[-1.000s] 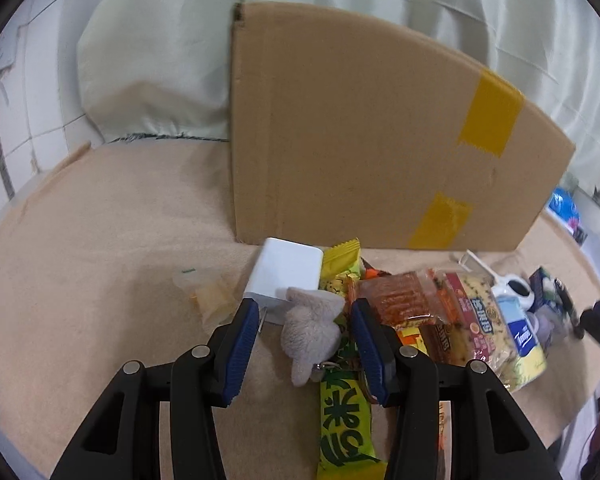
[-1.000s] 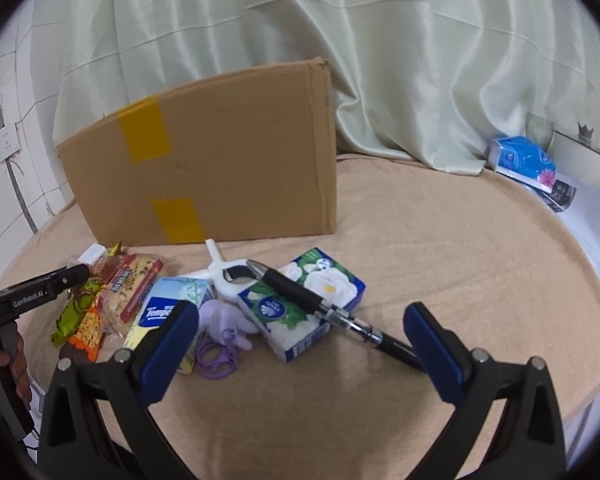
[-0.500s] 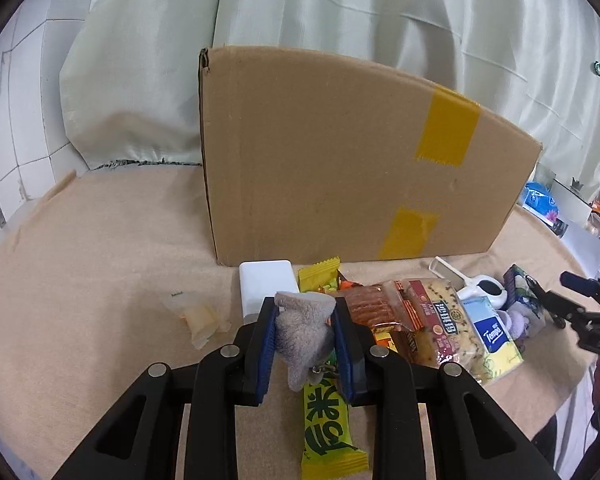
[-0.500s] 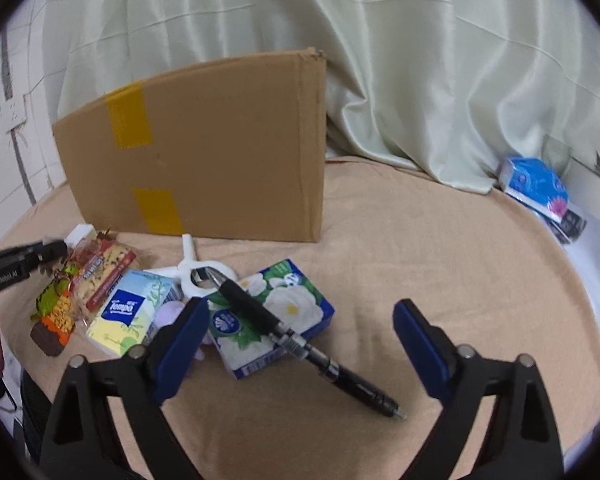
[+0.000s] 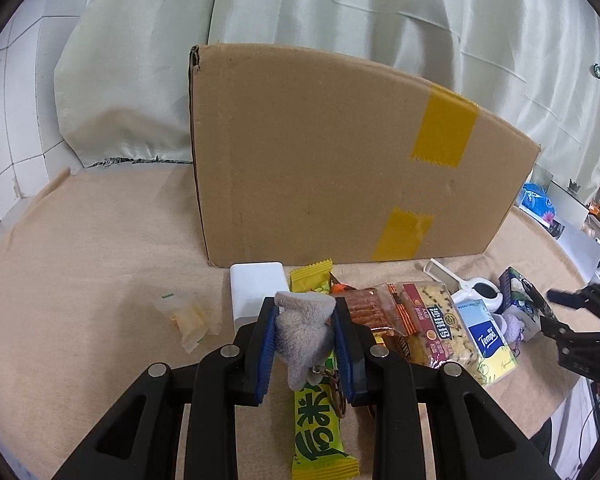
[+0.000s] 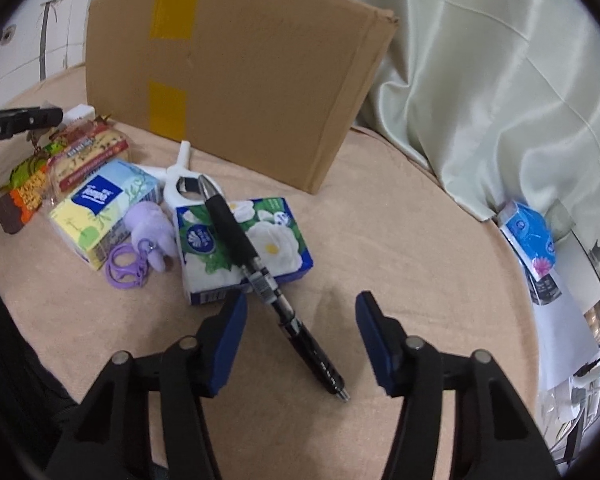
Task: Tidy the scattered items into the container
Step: 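Grasp the grey plush toy with the left gripper while the right grasps the black pen, then carry plush toy and pen over the box and open both grippers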
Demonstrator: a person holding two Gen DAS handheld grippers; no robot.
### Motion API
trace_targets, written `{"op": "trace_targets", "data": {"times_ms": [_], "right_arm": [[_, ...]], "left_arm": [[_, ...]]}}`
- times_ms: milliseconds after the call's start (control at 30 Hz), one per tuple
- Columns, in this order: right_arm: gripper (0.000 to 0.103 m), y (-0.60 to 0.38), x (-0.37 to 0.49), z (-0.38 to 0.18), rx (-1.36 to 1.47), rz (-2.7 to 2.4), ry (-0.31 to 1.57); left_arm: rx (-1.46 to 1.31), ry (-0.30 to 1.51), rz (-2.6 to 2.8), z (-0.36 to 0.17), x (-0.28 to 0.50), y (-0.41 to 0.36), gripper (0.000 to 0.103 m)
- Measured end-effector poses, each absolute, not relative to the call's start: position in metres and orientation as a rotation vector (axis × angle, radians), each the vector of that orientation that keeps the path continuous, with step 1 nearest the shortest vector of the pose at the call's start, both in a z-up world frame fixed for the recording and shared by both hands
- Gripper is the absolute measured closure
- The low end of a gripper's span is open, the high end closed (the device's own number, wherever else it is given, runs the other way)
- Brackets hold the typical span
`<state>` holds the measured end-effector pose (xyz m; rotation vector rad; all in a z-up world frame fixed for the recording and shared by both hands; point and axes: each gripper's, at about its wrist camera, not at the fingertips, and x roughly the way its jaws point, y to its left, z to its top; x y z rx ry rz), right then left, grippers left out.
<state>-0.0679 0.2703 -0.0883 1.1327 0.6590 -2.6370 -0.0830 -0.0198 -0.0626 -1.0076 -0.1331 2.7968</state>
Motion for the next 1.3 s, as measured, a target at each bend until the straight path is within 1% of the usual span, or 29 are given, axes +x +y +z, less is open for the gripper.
{"op": "trace_targets", "data": {"times_ms": [67,100,167,367,467,567,633,767,1000,1100,1167,1300], "right_arm": [[0.078,0.269,-0.074,-0.094,1.166,-2.597,0.653],[0.080,0.271,-0.075,-0.093,1.160,-2.585,0.611],[0.090,0.275,-0.076,-0.089,1.171,-2.606,0.572],[0.090,0.292,-0.066,-0.043,1.012,-2.688,0.328],[0.090,0.292,-0.059,-0.021,0.913,-2.683,0.175],[0.090,0.288,-0.055,-0.011,0.842,-2.643,0.007],[0.090,0.283,-0.058,-0.011,0.822,-2.636,-0.033],[0.090,0.272,-0.066,-0.017,0.838,-2.629,-0.074],[0.090,0.262,-0.069,-0.018,0.853,-2.616,-0.078],[0.090,0.262,-0.067,-0.002,0.815,-2.631,-0.065],[0.090,0.263,-0.067,0.017,0.768,-2.645,-0.051],[0.090,0.255,-0.078,0.068,0.646,-2.679,-0.022]], "left_arm": [[-1.007,-0.137,2.798,-0.062,-0.083,-0.020,0.075],[-1.002,-0.142,2.803,-0.061,-0.083,-0.021,0.075],[-0.998,-0.152,2.803,-0.060,-0.083,-0.022,0.075],[-0.948,-0.162,2.819,-0.042,-0.081,-0.024,0.075],[-0.912,-0.146,2.837,-0.030,-0.076,-0.025,0.075],[-0.894,-0.130,2.838,-0.021,-0.071,-0.025,0.075],[-0.883,-0.128,2.842,-0.016,-0.068,-0.026,0.075],[-0.883,-0.121,2.844,-0.012,-0.063,-0.029,0.075],[-0.861,-0.125,2.855,-0.005,-0.059,-0.034,0.075],[-0.807,-0.109,2.867,0.016,-0.060,-0.032,0.075],[-0.747,-0.078,2.876,0.039,-0.062,-0.030,0.075],[-0.638,-0.028,2.886,0.089,-0.079,-0.025,0.075]]}}
